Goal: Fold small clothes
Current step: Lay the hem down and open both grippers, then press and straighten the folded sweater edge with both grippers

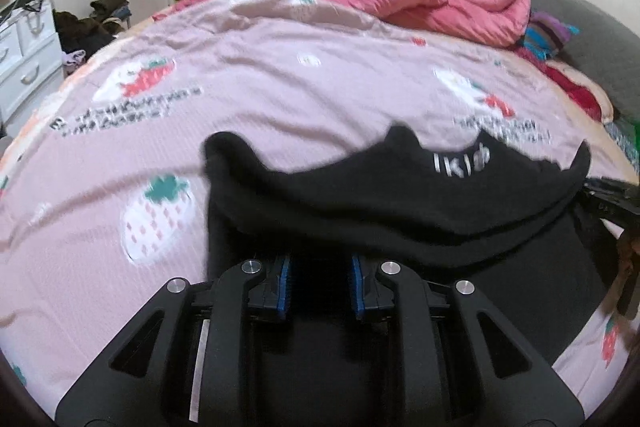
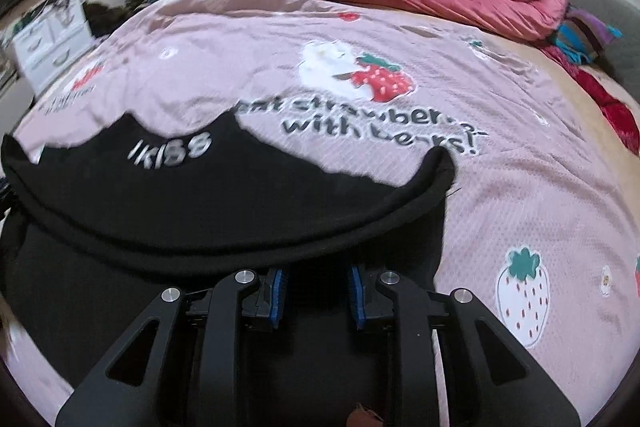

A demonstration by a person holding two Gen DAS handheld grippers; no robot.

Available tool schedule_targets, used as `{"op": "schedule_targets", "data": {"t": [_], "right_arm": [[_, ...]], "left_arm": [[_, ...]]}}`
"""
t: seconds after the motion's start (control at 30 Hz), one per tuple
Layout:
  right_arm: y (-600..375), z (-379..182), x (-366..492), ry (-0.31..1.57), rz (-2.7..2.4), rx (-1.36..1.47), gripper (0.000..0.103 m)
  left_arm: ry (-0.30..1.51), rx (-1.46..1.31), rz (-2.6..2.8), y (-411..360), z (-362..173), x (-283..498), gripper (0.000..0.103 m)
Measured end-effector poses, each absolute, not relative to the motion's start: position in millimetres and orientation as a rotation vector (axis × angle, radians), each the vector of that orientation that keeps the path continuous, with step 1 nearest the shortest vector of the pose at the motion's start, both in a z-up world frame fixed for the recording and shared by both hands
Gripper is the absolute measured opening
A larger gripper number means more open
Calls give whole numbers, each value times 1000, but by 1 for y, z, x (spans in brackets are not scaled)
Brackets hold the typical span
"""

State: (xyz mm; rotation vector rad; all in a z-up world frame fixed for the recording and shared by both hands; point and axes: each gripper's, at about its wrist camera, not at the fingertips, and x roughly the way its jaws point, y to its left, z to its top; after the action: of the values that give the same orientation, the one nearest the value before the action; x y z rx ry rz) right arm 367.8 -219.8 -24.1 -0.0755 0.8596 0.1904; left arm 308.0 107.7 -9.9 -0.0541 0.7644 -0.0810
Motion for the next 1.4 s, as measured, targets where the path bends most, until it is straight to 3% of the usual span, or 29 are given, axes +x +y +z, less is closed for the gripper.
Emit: {"op": "schedule_targets", "data": {"t": [0.17, 0.33, 0.4, 0.43, 0.53, 0.63, 0.67, 0.7, 0.73, 0.9, 1.07, 1.13, 1.2, 1.23, 1.4], "right_arm": [[-236, -13, 376, 816, 124, -40, 23], [-259, -10, 374, 798, 73, -6, 32], [-268, -14, 374, 824, 71, 9, 46], [-270, -17, 375, 835, 76, 12, 49], [-271, -24, 374, 855, 87, -4, 50], [-268, -31, 371, 864, 117, -7, 46], [-267, -32, 370, 861, 134, -4, 28], [-265, -32, 368, 852, 152, -4, 9], [-263, -30, 364, 837, 152, -13, 8], [-266, -15, 351, 742, 98, -29, 6], [-268, -27, 350, 793, 63, -41, 7], [-273, -28, 344, 820, 62, -9, 14], [-279, -19, 328, 797, 109, 83, 40], [-280, -14, 319, 781, 125, 100, 46], [-261, 1, 279, 738, 196, 85, 54]], "left_arm": [[709, -119, -49, 130, 9, 308, 22], [748, -167, -28, 147, 5, 313, 30], [779, -181, -26, 150, -3, 316, 32], [791, -185, -25, 150, -6, 318, 36], [813, -182, -26, 148, -14, 320, 47], [824, -156, -15, 144, -21, 321, 47], [828, -150, -15, 143, -22, 321, 47], [834, -134, -16, 141, -25, 321, 34], [839, -121, -19, 139, -27, 321, 8], [809, -42, 1, 135, -18, 316, 4], [827, -15, 34, 134, -28, 317, 4], [824, -4, 43, 133, -26, 314, 8], [802, 6, 41, 129, -16, 307, 11], [795, 5, 39, 128, -13, 305, 16], [780, -39, -24, 116, 0, 285, 34]]}}
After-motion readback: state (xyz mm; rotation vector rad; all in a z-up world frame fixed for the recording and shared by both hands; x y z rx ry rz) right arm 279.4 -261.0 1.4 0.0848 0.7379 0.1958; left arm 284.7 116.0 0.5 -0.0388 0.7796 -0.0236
